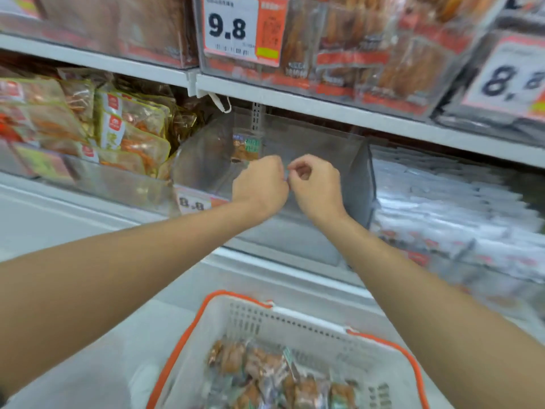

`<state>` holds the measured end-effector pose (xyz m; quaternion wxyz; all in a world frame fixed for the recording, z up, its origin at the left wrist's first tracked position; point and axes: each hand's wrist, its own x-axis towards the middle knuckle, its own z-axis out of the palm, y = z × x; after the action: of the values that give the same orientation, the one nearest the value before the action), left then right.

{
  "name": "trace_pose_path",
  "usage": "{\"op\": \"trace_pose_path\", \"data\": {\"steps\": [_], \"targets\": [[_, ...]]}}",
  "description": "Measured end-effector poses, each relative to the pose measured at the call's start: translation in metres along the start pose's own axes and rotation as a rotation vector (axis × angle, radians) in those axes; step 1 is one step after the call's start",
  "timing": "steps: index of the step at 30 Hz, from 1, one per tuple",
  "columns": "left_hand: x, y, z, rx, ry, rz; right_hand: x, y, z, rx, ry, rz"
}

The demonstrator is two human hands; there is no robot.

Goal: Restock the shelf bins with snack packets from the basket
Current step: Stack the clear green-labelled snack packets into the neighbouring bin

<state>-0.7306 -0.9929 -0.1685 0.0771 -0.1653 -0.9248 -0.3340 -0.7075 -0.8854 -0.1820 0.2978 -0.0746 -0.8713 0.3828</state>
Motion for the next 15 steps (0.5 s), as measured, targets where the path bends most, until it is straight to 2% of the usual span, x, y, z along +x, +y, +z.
{"op": "trace_pose_path", "data": {"steps": [4, 7, 12, 15], "targets": [[-0.063, 0.008, 0.006, -0.091, -0.081, -0.053, -0.064, -0.004, -0.029, -0.052, -0.016, 0.009], [-0.114, 0.0, 0.021, -0.113, -0.243, -0.101, -0.117, 0.01, -0.036, -0.049, -0.119, 0.096], [-0.17, -0.039, 0.062, 0.032, -0.744, -0.085, -0.204, 0.065, -0.023, -0.14, -0.457, 0.25], [-0.179, -0.06, 0.084, 0.188, -0.914, -0.041, -0.252, 0.112, -0.007, -0.18, -0.674, 0.447]]}}
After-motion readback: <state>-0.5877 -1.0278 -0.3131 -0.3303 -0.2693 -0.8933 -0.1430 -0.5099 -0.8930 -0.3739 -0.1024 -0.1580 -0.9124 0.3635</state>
